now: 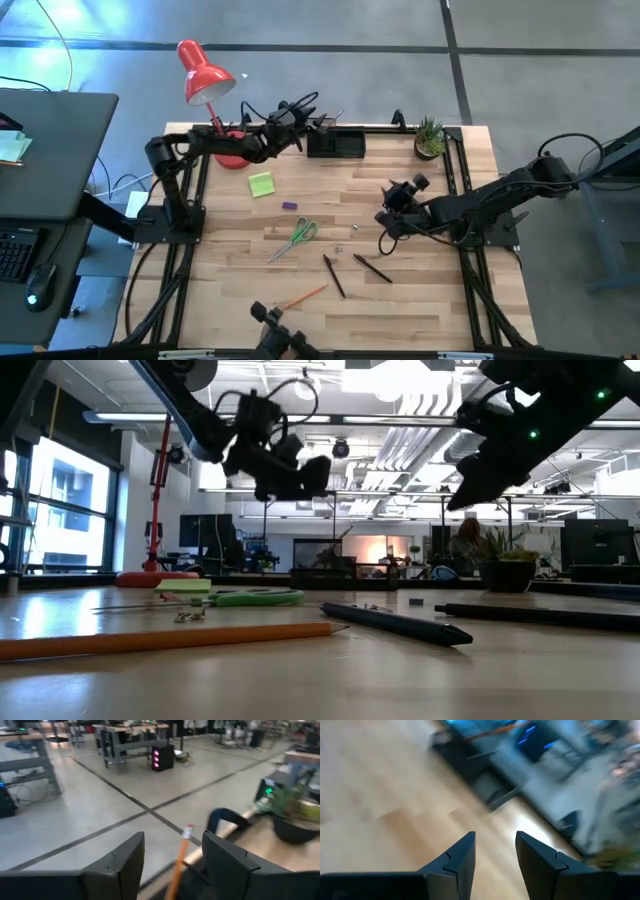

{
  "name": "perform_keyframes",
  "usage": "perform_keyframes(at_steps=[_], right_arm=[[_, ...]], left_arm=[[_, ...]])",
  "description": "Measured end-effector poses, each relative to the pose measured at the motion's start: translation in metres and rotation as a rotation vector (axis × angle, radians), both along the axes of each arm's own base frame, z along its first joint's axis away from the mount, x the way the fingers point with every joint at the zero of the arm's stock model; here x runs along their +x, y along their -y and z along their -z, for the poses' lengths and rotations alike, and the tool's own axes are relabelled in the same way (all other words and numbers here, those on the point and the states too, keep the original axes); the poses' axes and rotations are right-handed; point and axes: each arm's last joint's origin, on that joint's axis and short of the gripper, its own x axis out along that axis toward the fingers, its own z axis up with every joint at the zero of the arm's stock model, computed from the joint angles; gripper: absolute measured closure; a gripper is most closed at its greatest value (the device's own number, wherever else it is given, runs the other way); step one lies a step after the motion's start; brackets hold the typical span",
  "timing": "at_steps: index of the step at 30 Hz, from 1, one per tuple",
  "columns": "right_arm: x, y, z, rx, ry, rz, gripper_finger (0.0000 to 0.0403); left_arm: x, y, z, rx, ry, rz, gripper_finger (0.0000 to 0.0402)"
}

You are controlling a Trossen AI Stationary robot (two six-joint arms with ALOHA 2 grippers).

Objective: Pick and place office supplies into organizer
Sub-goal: Put the right black pen into the desk organizer

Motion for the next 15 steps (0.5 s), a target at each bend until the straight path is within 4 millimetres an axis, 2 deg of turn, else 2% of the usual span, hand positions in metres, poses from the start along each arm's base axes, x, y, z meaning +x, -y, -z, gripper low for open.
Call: perform_keyframes(at_steps=[7, 12, 15], right_arm=[[0.002, -0.011, 0.007, 0.348, -0.118, -0.254, 0.0269], [0.007, -0.018, 0.007, 0.520, -0.108, -0.392, 0.0269], [0.012, -0.023, 0.003, 0.590, -0.060, -0.481, 0.0269]], left_arm=[[0.008, 0.053, -0.033, 0.004, -0.112, 0.139, 0.0221], [0.013, 0.096, -0.043, -0.029, -0.188, 0.255, 0.0235], [0.014, 0.120, -0.042, -0.066, -0.266, 0.321, 0.0244]])
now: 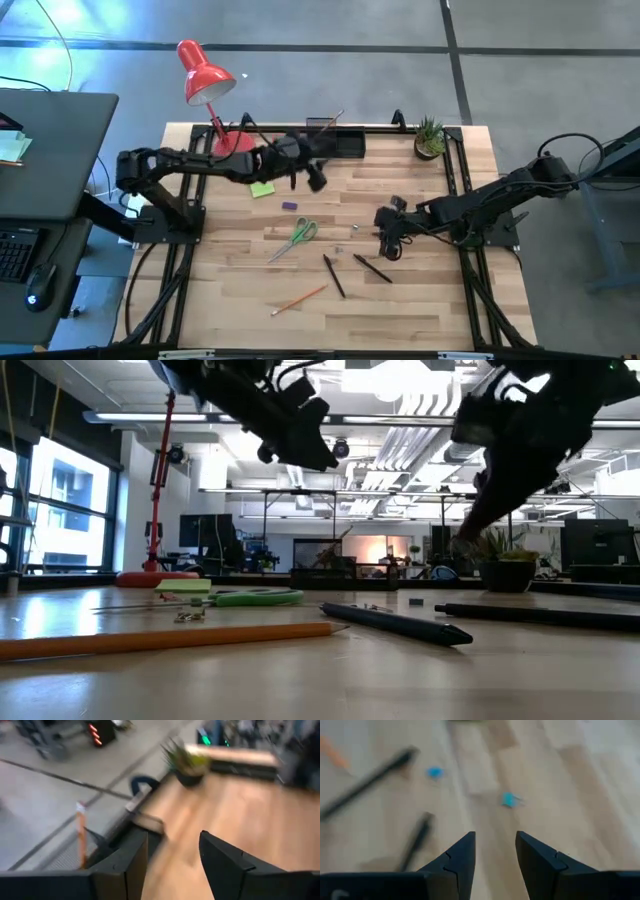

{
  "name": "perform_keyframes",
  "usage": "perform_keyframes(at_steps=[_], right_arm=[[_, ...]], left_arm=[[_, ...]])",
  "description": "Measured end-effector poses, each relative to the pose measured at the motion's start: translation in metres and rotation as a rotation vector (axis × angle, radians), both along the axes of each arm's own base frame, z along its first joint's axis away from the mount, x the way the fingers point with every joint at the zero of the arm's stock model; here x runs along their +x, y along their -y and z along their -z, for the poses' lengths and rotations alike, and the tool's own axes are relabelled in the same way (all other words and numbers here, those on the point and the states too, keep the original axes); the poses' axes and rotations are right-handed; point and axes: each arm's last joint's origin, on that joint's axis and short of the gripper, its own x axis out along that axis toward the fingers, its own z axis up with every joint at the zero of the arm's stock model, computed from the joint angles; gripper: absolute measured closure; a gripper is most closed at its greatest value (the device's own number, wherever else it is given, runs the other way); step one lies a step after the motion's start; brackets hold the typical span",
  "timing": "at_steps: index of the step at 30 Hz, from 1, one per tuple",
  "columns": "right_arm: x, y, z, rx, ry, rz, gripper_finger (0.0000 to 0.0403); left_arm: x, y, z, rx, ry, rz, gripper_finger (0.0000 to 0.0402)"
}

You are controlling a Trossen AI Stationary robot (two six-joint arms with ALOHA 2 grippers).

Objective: Pick and place office supplies into organizer
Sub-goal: Put the right black pen into the desk organizer

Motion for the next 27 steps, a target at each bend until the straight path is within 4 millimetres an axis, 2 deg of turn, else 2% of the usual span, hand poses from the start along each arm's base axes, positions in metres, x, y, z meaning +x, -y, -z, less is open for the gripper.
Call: perform_keyframes(at_steps=[5, 11, 16, 21, 27], right_arm=[[0.001, -0.015, -0.003, 0.098, 0.040, -0.087, 0.0269], [0.005, -0.035, 0.011, 0.116, -0.037, -0.105, 0.0269], [0.028, -0.059, 0.013, 0.044, -0.139, -0.107, 0.0269], [0.048, -0.068, 0.026, -0.010, -0.361, -0.063, 0.0269], [0.069, -0.079, 0.036, 0.011, -0.416, -0.087, 0.0269]], left_arm=[[-0.002, 0.039, 0.005, -0.089, -0.114, 0.077, 0.0256], [-0.005, 0.080, 0.016, -0.161, -0.222, 0.096, 0.0270], [-0.012, 0.123, 0.026, -0.065, -0.272, 0.055, 0.0293], [-0.020, 0.159, 0.031, -0.123, -0.274, 0.170, 0.0315], [-0.035, 0.196, 0.046, -0.175, -0.306, 0.268, 0.0337]])
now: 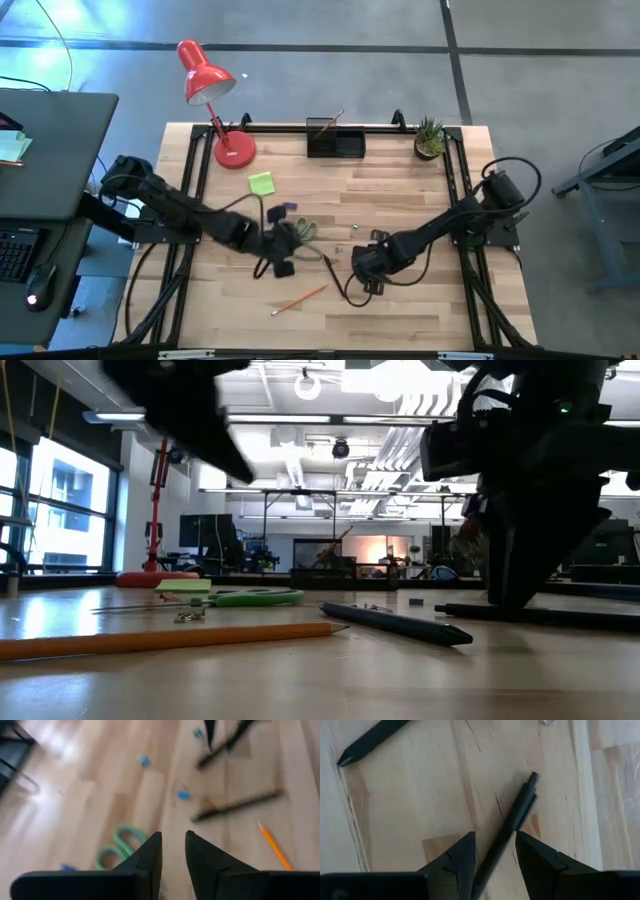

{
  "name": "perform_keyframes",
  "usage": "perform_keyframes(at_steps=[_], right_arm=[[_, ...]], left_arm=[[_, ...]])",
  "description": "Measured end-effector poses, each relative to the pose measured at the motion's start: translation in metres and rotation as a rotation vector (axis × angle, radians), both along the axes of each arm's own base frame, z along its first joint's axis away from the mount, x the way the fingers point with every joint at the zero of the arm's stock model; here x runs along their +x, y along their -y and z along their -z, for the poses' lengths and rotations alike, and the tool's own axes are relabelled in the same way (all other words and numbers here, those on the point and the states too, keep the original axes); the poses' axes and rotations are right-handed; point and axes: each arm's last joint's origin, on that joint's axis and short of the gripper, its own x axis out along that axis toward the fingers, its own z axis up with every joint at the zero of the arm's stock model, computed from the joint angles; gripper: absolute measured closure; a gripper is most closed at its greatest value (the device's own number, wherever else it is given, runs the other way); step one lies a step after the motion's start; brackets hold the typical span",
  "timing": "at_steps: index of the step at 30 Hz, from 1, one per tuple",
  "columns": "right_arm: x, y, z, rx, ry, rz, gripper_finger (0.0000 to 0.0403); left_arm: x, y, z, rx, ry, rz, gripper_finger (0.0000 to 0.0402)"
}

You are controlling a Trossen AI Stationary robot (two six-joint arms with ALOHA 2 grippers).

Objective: Pick and place office supplies into organizer
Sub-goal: Put the right black pen into the desk organizer

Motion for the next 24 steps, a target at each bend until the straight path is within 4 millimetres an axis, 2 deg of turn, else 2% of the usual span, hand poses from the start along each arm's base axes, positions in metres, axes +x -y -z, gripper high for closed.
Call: perform_keyframes(at_steps=[8, 13, 16, 22, 24], right_arm=[[0.001, 0.008, 0.006, -0.021, -0.025, 0.038, 0.0269], [0.002, 0.010, 0.007, -0.015, -0.019, 0.053, 0.0275], [0.002, 0.011, 0.007, -0.023, -0.023, 0.058, 0.0297], [0.001, 0.013, 0.007, -0.037, -0.038, 0.034, 0.0381], [0.001, 0.013, 0.007, -0.046, -0.038, 0.007, 0.0393]], left_arm=[[-0.022, 0.034, 0.018, -0.029, 0.011, 0.019, 0.0364], [-0.032, 0.045, 0.027, -0.019, 0.038, 0.019, 0.0374], [-0.031, 0.043, 0.026, -0.009, 0.054, 0.001, 0.0378], [-0.027, 0.044, 0.023, -0.023, 0.092, 0.018, 0.0379], [-0.026, 0.044, 0.023, -0.020, 0.096, 0.021, 0.0377]])
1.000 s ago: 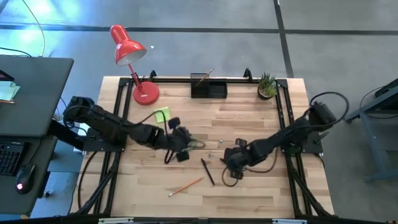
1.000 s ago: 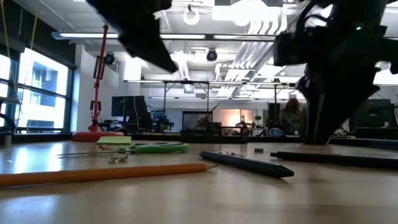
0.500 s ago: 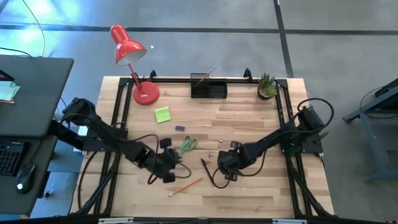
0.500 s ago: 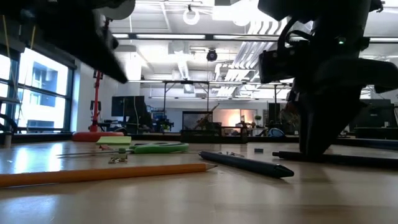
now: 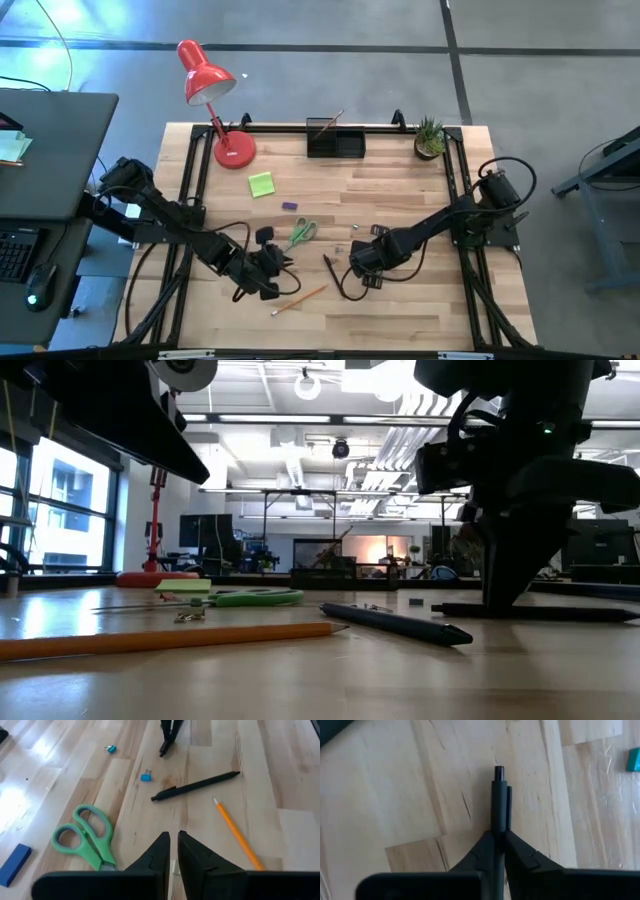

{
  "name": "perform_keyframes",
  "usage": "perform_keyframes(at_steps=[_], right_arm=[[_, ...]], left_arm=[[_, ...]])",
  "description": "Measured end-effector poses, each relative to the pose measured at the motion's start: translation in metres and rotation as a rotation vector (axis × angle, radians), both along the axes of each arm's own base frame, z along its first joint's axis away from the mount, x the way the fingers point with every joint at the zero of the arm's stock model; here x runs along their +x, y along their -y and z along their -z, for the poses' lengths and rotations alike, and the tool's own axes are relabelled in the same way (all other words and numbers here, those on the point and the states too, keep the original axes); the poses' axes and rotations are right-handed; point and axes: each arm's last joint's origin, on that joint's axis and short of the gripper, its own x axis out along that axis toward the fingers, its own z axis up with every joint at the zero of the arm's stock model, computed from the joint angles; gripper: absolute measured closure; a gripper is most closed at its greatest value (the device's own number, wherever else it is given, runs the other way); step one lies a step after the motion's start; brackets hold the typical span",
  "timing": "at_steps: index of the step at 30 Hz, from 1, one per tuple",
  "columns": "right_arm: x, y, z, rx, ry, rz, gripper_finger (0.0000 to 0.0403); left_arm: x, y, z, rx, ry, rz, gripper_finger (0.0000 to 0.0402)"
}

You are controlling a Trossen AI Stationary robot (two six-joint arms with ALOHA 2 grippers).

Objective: Pick and place office supplies into organizer
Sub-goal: Put the right black pen into the desk organizer

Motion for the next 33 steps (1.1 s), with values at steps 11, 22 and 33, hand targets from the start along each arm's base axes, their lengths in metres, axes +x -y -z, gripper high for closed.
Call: perform_keyframes(at_steps=[11, 22, 33], right_arm=[[0.013, 0.005, -0.018, -0.097, 0.065, 0.015, 0.0395], [-0.006, 0.048, -0.081, -0.539, 0.614, 0.178, 0.0402], [-0.048, 0.140, -0.080, -0.250, 0.944, 0.234, 0.0402]], left_arm=[[-0.001, 0.000, 0.001, 0.016, -0.014, 0.006, 0.0376], [0.003, 0.002, -0.004, 0.029, 0.035, 0.047, 0.0382], [0.006, 0.004, -0.006, 0.055, 0.054, 0.094, 0.0384]])
